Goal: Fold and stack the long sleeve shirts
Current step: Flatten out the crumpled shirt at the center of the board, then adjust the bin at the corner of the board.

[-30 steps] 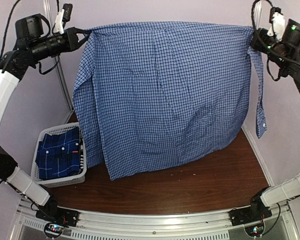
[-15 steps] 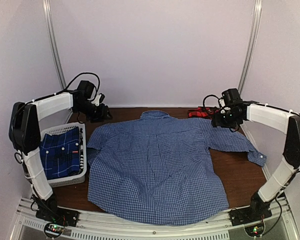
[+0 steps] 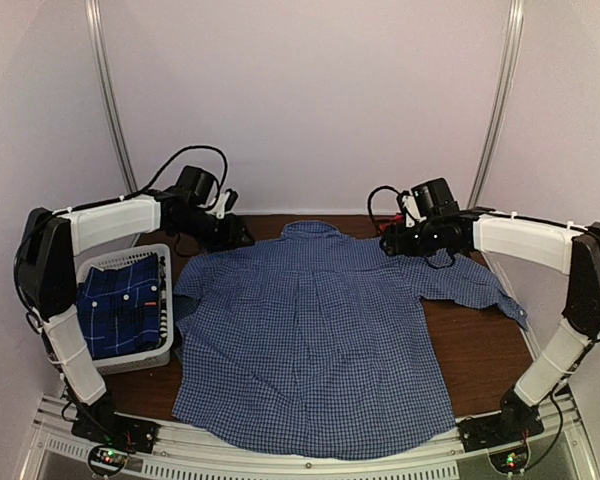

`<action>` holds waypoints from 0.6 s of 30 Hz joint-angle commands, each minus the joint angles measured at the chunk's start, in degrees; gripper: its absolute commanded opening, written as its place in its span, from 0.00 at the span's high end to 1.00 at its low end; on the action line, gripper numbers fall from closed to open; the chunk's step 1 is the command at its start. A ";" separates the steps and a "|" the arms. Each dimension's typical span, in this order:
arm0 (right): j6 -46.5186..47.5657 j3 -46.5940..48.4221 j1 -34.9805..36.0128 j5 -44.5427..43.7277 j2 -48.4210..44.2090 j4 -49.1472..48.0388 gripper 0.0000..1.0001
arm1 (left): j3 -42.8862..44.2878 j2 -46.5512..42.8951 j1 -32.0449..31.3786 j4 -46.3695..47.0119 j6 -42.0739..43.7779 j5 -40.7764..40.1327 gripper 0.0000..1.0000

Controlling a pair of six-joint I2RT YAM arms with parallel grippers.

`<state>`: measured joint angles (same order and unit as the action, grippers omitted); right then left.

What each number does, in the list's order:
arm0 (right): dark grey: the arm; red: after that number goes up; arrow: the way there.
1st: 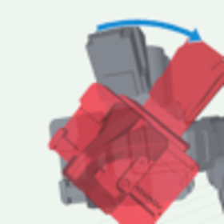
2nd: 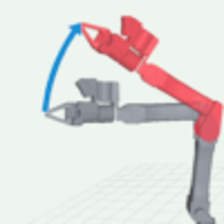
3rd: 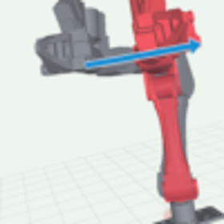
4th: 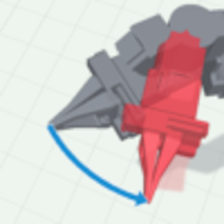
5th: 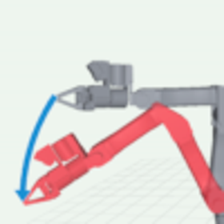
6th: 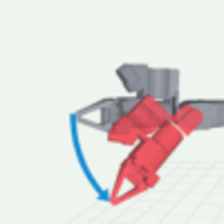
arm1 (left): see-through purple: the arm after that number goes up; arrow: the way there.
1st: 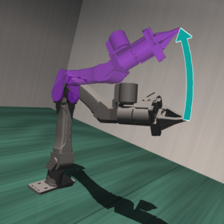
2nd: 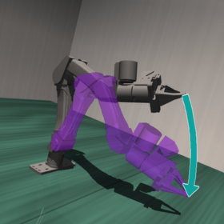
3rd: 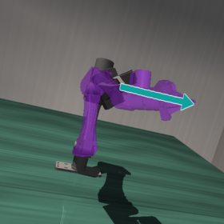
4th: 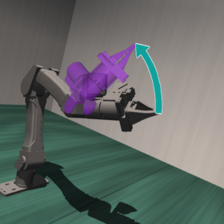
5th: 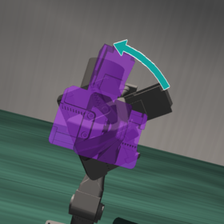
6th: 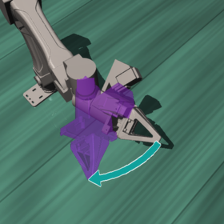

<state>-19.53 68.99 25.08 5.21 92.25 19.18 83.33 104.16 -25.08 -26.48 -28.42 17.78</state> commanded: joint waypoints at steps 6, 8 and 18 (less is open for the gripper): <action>-5.40 -5.77 4.27 5.61 6.04 -8.79 0.33 | -14.10 -4.72 -1.11 7.49 -7.99 -4.06 0.42; -5.89 -7.02 4.34 6.04 6.80 -10.10 0.33 | -17.46 -7.02 -1.11 8.31 -8.89 -4.17 0.42; -5.97 -9.73 4.28 4.05 9.72 -11.79 0.33 | -28.61 -14.64 -1.11 6.07 -11.48 -9.62 0.42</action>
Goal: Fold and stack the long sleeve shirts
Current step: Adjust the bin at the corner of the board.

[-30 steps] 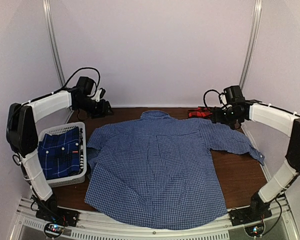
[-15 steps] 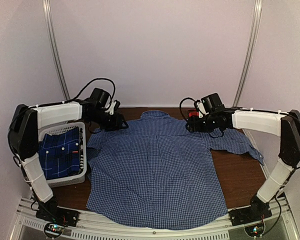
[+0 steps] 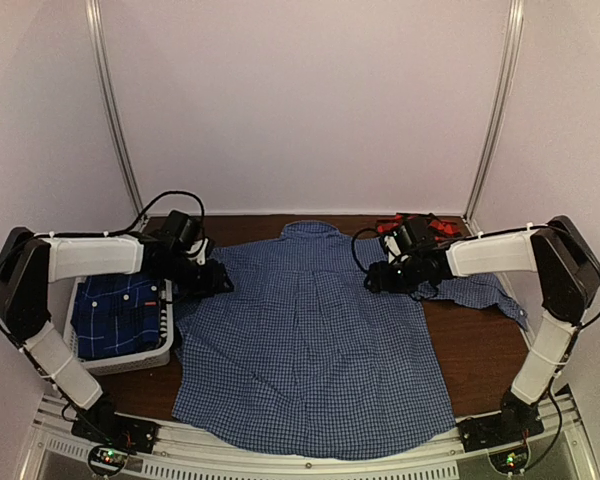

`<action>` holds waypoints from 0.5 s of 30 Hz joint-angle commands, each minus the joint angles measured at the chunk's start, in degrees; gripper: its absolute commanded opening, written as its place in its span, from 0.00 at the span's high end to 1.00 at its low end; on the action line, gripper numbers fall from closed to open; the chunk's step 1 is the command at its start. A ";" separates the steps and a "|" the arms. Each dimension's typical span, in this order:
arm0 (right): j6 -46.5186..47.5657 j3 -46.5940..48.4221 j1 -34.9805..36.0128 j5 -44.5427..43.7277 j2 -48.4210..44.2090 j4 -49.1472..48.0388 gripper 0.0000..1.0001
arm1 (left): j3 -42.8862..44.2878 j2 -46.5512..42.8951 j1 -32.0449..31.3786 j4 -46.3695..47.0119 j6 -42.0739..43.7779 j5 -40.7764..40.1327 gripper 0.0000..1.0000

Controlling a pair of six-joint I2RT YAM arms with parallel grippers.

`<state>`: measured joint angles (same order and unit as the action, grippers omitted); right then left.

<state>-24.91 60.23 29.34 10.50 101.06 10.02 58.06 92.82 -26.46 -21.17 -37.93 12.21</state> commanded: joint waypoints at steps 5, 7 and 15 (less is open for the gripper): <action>-0.42 -1.33 -0.57 -1.99 1.89 -2.58 0.33 | -7.03 -7.50 0.27 -2.43 -2.77 -8.70 0.41; -0.29 -1.47 -0.84 -2.29 2.16 -2.60 0.33 | -8.10 -8.86 0.27 -3.15 -3.23 -9.57 0.42; -0.48 -3.10 -2.02 -2.62 2.50 -3.49 0.33 | -9.59 -11.37 1.33 -10.75 -5.14 -16.97 0.41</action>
<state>-25.08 58.43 28.08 9.45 103.04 8.01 49.32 82.85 -26.41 -26.20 -41.74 1.78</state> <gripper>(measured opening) 0.674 0.587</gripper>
